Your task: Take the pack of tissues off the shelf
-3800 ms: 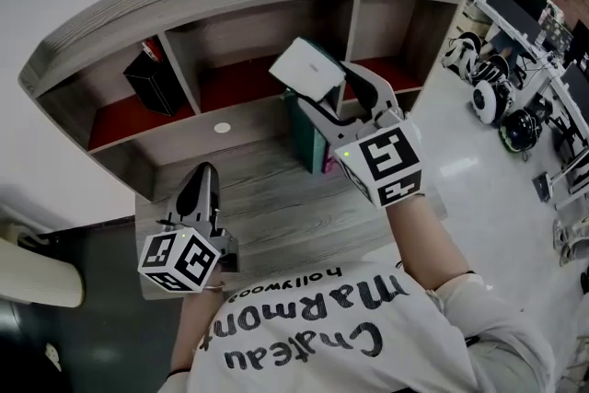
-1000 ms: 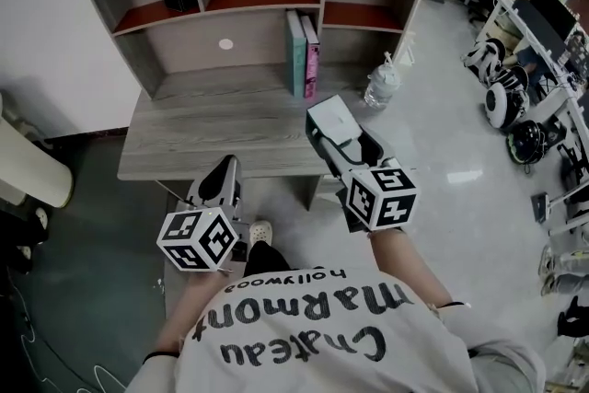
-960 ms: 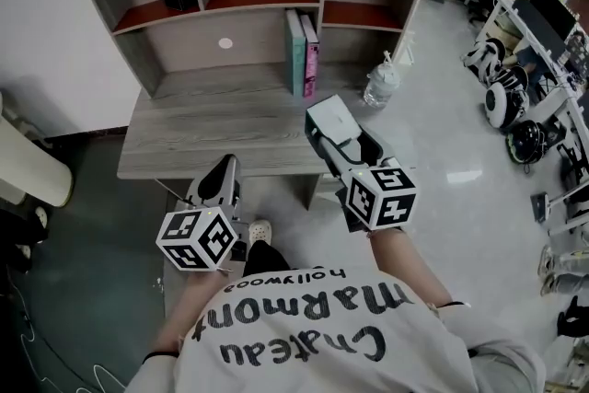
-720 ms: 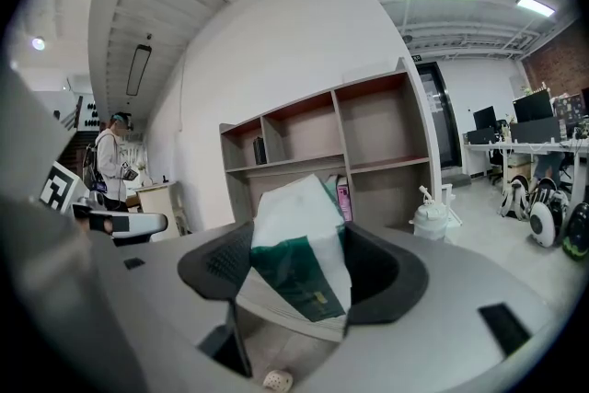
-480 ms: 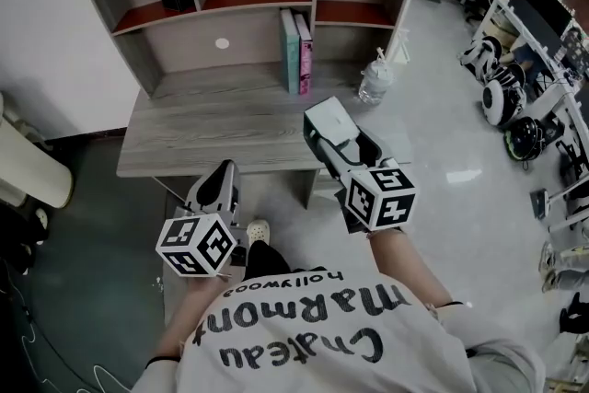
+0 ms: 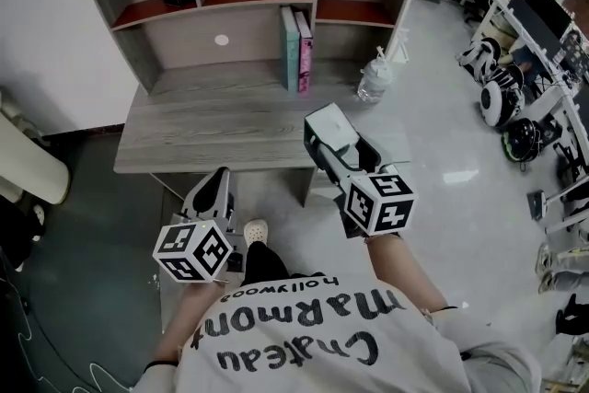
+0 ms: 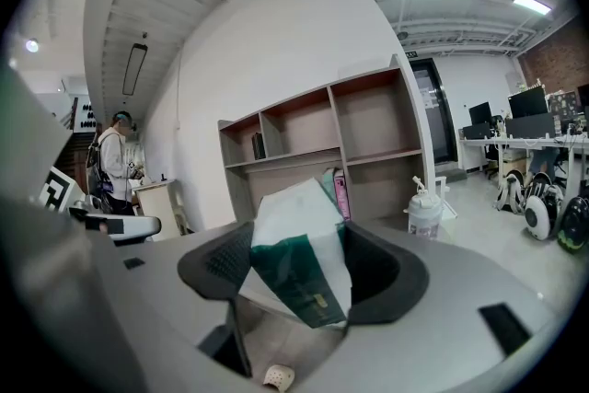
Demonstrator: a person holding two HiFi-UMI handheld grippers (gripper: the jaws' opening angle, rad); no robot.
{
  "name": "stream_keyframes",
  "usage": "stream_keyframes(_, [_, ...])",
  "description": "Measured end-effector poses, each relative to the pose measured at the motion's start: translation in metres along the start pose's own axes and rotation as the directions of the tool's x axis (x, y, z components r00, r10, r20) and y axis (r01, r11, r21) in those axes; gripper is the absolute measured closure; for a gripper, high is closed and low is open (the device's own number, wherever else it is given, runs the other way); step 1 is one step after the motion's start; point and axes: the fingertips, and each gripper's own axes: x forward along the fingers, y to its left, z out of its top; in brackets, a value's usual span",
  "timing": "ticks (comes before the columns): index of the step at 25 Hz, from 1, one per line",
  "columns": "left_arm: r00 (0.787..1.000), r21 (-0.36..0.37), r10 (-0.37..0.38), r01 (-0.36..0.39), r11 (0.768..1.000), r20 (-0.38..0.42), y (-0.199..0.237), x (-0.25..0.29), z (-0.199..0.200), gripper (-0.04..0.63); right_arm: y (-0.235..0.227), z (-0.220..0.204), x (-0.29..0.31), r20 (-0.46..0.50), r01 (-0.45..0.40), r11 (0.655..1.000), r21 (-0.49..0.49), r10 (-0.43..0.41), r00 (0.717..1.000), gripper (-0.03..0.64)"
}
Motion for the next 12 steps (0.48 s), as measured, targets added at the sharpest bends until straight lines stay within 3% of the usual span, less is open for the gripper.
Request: stream_keyframes(12, [1.0, -0.003, 0.005, -0.005, 1.0, -0.004, -0.0008, -0.0071, -0.0063, 0.577, 0.003, -0.0062, -0.0074, -0.008, -0.004, 1.0, -0.002, 0.004, 1.0, 0.308])
